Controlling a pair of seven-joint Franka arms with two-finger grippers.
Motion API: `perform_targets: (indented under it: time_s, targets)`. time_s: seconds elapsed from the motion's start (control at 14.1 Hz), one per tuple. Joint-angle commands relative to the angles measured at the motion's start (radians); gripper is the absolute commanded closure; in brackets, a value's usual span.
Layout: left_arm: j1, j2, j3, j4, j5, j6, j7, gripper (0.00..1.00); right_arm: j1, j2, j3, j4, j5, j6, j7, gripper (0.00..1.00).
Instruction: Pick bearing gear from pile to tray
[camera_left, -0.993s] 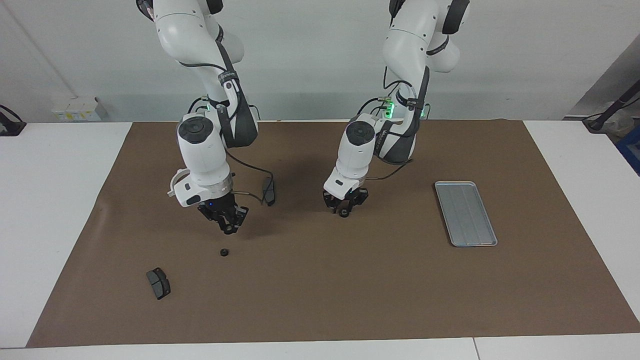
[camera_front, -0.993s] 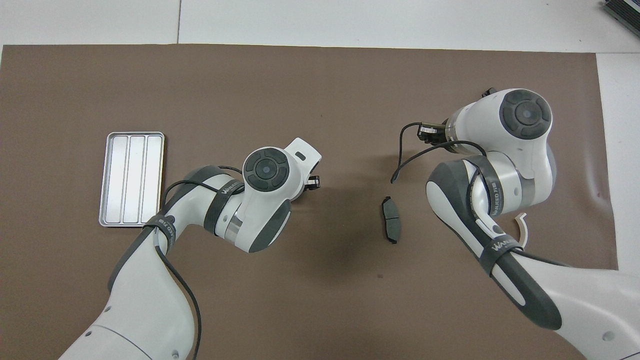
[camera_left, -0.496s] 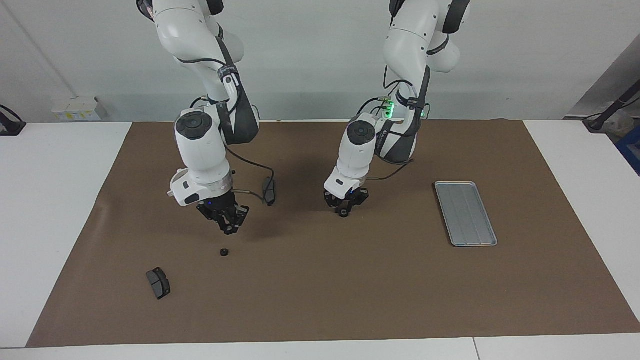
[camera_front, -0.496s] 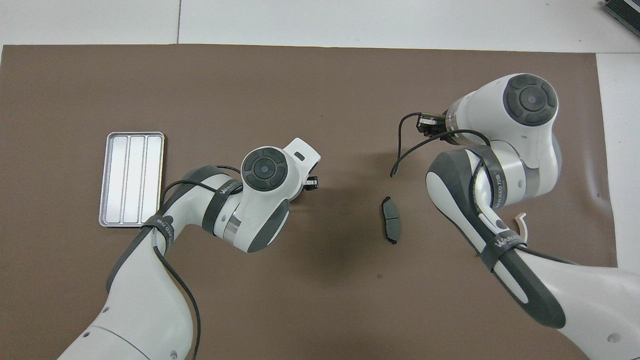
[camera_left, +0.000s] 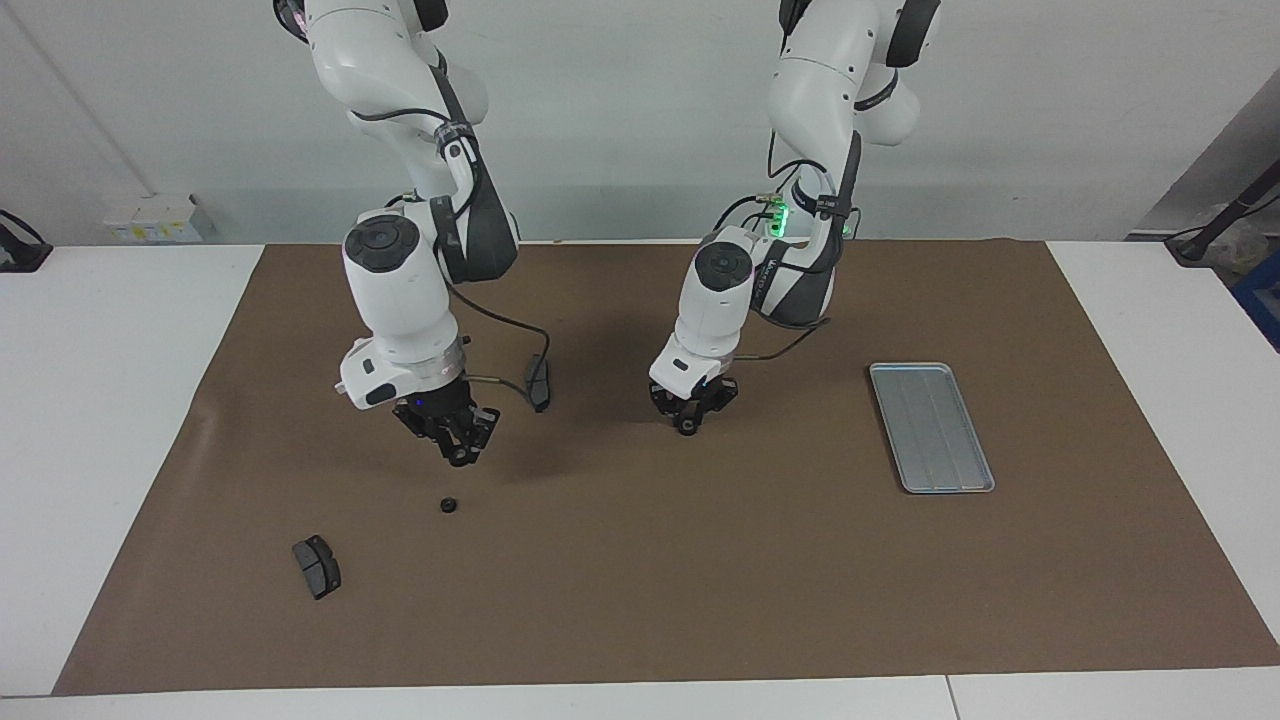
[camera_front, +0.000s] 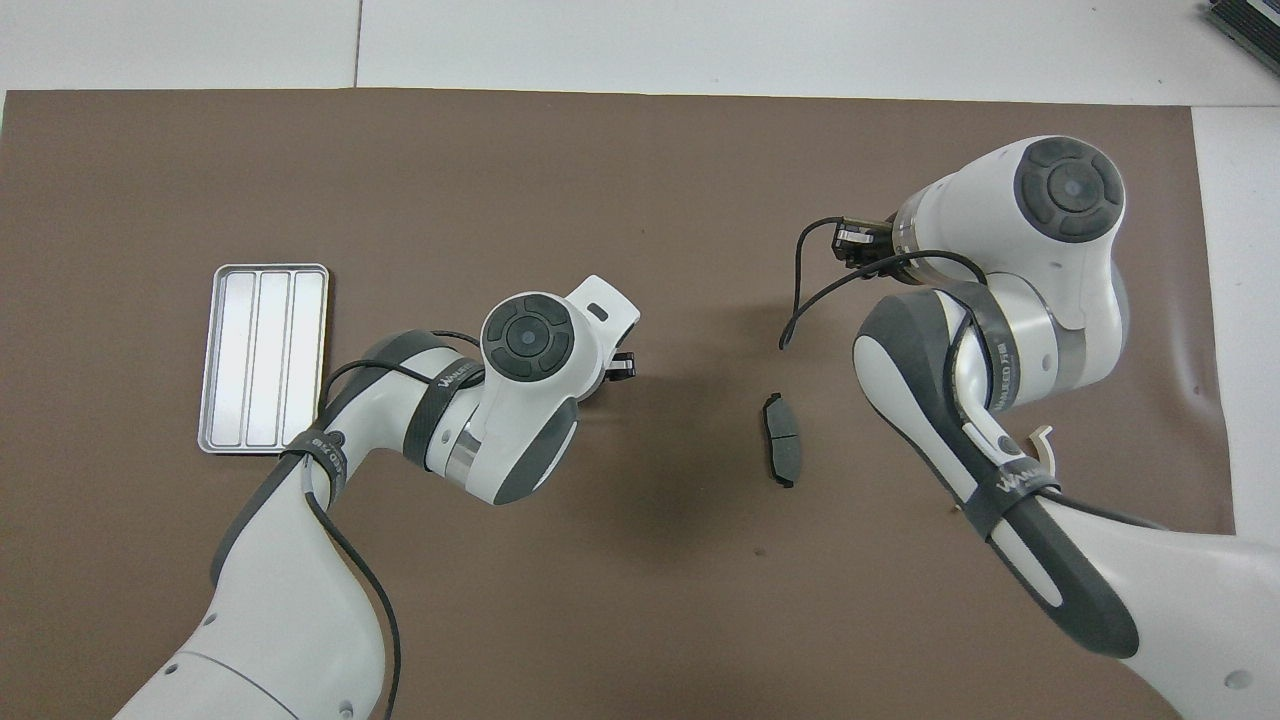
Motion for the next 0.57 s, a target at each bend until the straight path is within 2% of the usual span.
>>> perform_targets:
  time_s: [0.0, 0.5]
  targets:
    - [-0.013, 0.011, 0.007, -0.008, -0.015, 0.034, 0.014, 0.69, -0.002, 0.014, 0.007, 0.032, 0.027, -0.023, -0.016, 0.92]
    - [0.008, -0.007, 0.007, 0.0, -0.015, 0.021, 0.015, 0.78, 0.002, 0.016, 0.035, 0.038, 0.031, -0.015, -0.008, 0.92]
